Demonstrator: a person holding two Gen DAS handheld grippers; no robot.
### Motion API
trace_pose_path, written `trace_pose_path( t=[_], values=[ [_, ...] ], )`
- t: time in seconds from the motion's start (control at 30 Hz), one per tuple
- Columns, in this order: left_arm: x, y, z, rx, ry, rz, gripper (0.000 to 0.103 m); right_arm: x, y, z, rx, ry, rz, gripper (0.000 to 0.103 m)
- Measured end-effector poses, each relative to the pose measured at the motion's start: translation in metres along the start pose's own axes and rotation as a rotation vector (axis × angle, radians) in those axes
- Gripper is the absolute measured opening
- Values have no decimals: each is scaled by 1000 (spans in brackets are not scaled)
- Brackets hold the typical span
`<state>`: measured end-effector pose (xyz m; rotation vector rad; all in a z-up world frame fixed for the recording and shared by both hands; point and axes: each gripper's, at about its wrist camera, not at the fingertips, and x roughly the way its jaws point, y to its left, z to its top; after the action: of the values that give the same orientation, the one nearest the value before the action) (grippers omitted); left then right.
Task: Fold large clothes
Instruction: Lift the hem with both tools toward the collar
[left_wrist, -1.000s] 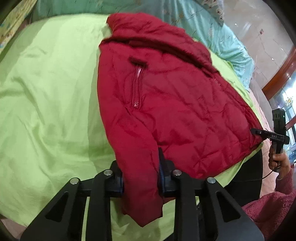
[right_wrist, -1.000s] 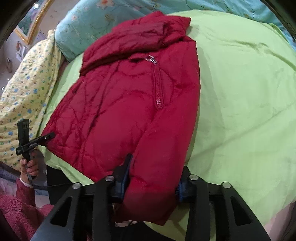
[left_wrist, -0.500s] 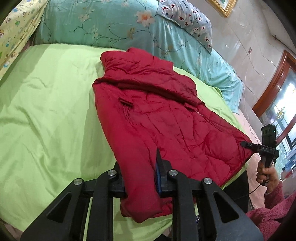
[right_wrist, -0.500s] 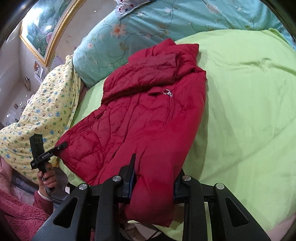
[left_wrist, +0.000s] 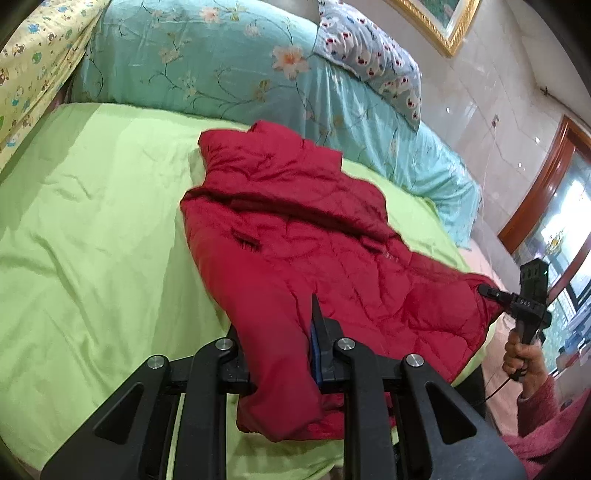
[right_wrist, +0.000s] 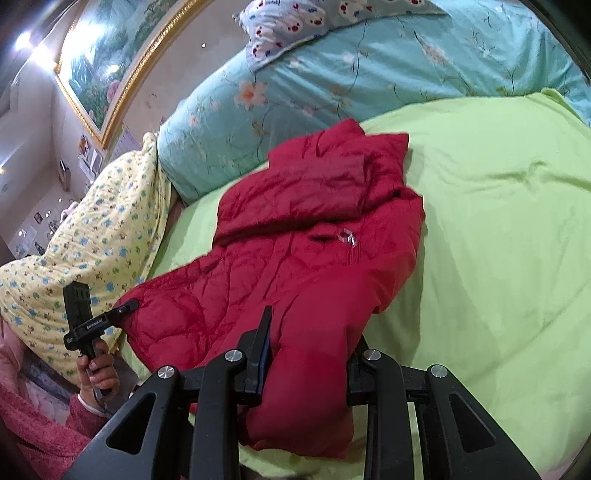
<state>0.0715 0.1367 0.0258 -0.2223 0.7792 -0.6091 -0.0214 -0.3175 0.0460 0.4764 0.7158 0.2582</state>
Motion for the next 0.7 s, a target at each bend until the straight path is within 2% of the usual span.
trace_pose_path(
  t=[0.47, 0.7],
  values=[
    [4, -6, 56, -24, -113, -56, 18, 4, 4, 52, -2, -116, 16, 27],
    [11, -9, 80, -35, -144, -45, 18, 14, 4, 79, 5, -158, 18, 28]
  ],
)
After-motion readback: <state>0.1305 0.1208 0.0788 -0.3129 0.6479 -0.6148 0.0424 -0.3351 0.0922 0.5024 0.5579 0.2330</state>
